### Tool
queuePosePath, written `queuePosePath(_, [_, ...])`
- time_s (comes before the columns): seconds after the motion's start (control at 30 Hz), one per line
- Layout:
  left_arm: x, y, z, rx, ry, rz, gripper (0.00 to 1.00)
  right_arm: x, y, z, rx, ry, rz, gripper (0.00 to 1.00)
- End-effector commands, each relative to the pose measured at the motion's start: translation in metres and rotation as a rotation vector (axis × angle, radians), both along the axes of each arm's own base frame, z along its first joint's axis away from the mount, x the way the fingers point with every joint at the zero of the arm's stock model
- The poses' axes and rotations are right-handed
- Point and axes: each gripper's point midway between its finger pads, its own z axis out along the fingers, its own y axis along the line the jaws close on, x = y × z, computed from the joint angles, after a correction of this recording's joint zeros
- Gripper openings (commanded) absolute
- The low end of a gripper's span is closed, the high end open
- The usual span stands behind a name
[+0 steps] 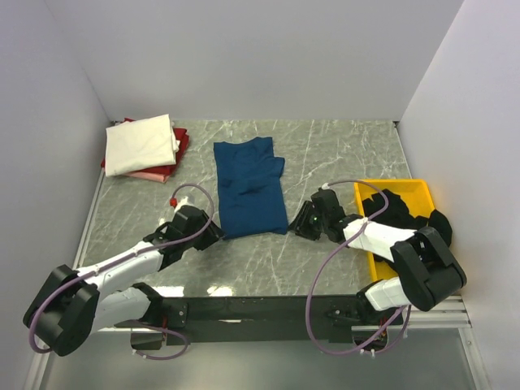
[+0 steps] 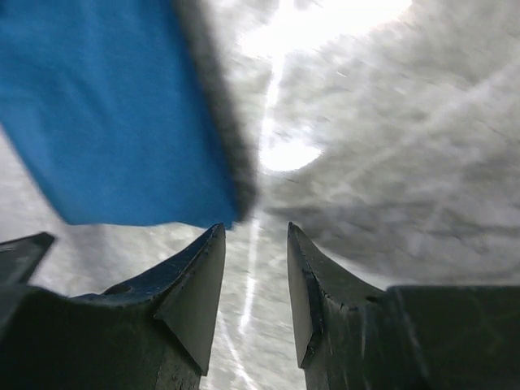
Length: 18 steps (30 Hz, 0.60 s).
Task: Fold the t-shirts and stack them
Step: Fold the tshirt
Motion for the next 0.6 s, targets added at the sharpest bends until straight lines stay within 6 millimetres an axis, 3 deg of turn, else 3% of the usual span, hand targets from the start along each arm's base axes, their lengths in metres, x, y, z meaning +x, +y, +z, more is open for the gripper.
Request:
queuePosePath(0.0, [0.013, -0.009, 0.013, -0.057, -0.068, 0.021, 0.4, 0.021, 0.015, 0.016, 0.102, -0.084, -0.031, 0.43])
queuePosePath(0.43, [0.013, -0.019, -0.014, -0.048, -0.017, 0.018, 0.39, 0.021, 0.027, -0.003, 0.176, -0.034, -0.047, 0.41])
queuePosePath(0.5, [0.014, -0.018, -0.015, -0.044, -0.017, 0.024, 0.34, 0.02, 0.027, -0.001, 0.184, -0.037, -0.048, 0.34])
queuePosePath(0.53, [0.014, -0.018, -0.014, -0.046, -0.019, 0.022, 0.29, 0.02, 0.028, 0.0, 0.189, -0.039, -0.049, 0.24])
queuePosePath(0.57, [0.014, -0.019, -0.014, -0.046, -0.019, 0.022, 0.27, 0.02, 0.028, 0.002, 0.191, -0.041, -0.047, 0.22])
